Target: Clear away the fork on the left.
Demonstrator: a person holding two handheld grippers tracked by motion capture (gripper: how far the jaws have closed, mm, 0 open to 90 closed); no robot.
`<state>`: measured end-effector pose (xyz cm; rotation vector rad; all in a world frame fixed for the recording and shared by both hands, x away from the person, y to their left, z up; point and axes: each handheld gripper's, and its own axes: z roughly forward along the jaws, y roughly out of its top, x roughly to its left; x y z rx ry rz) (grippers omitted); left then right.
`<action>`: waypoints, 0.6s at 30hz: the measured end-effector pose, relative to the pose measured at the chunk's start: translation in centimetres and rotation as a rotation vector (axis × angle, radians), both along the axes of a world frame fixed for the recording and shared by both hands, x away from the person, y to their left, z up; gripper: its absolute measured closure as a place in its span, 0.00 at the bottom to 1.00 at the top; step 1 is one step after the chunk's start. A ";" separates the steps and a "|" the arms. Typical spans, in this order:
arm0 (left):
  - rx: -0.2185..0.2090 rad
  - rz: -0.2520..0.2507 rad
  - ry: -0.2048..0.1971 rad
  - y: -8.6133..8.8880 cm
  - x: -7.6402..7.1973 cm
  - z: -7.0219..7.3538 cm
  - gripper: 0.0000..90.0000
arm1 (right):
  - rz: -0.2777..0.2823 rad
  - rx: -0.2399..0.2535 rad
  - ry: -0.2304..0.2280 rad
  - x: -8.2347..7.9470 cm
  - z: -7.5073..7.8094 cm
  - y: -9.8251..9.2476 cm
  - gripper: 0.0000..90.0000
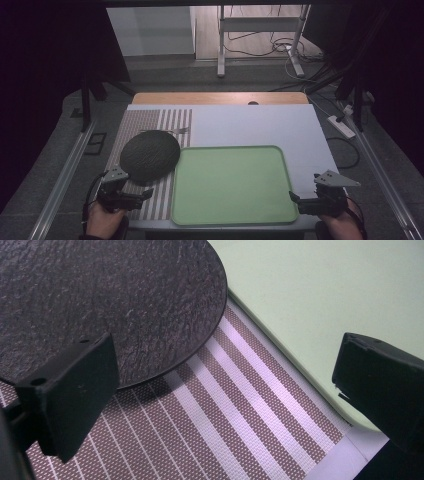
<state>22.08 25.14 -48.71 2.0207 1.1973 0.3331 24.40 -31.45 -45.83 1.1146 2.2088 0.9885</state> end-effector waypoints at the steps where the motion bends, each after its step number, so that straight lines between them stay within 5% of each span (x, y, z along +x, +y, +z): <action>1: 0.001 -0.002 0.000 0.0 0.0 0.0 0.00 | 0.003 -0.003 -0.002 0.0 0.0 0.0 0.00; 18: 0.006 -0.016 0.038 -0.1 0.4 -0.1 0.01 | 0.006 -0.029 -0.003 0.0 -0.1 0.3 0.00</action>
